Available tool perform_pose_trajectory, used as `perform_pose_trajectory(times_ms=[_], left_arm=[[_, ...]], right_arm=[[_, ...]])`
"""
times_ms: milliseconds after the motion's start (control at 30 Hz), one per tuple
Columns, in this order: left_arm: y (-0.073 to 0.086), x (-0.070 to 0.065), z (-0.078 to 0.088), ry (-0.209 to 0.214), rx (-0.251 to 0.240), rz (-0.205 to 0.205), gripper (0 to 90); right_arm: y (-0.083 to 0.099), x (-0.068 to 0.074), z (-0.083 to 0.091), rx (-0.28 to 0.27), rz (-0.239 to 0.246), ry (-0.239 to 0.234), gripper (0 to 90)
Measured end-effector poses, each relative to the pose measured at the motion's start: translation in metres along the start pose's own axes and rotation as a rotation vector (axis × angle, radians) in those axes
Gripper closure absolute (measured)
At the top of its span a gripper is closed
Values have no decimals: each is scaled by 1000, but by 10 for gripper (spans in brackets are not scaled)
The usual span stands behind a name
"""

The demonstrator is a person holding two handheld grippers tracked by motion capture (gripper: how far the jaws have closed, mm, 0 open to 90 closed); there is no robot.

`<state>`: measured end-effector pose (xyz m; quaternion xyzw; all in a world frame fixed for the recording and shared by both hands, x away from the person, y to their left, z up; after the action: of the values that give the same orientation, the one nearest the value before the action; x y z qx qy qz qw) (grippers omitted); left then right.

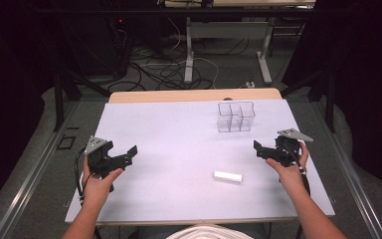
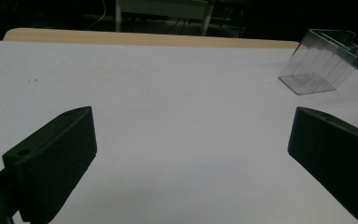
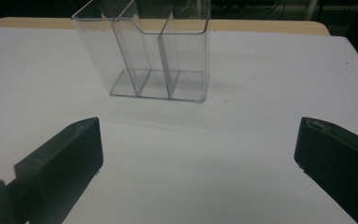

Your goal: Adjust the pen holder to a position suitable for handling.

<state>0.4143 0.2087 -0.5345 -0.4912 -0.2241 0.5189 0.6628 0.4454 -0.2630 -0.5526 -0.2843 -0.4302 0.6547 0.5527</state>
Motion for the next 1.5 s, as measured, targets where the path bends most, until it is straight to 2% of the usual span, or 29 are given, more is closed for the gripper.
perform_pose_trajectory(times_ms=[167, 267, 400, 500, 733, 933, 1100, 1233, 1400, 1500], left_arm=[[2, 0, -1, -6, 4, -5, 12], [3, -1, -2, -7, 13, -13, 14], [4, -1, -2, -16, 17, -23, 15], [5, -1, -1, -21, 19, -24, 15], [6, 2, 0, -36, 23, -20, 20], [8, 0, -1, -29, 28, -19, 21], [8, -1, -1, -25, 27, -23, 21], [9, -1, -2, -25, 32, -21, 21], [10, -4, -3, -19, 35, -31, 21], [10, -5, -3, -17, 33, -35, 21]], right_arm=[[-2, -6, 2, 1, -15, 40, 93], [-6, -8, 0, -19, -9, 35, 109], [-12, -9, -2, -3, -21, 37, 155], [-16, -9, -5, 26, -8, 39, 152], [-42, -8, -11, 41, 15, 23, 153], [-63, -5, -21, 98, 33, -2, 170], [-78, -5, -29, 137, 50, 11, 195], [-91, -5, -37, 141, 53, 22, 223], [-100, -4, -46, 164, 41, 27, 243], [-104, -3, -54, 178, 61, 42, 332]])
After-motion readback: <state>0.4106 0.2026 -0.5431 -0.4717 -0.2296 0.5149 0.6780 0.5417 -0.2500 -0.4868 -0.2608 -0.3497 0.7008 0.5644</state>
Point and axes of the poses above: each handheld gripper's, and its own axes: z roughly backward along the jaws, y roughly out of its underside, x roughly to its left, the point moved 9 cm from there along -z, roughly forward along the jaws
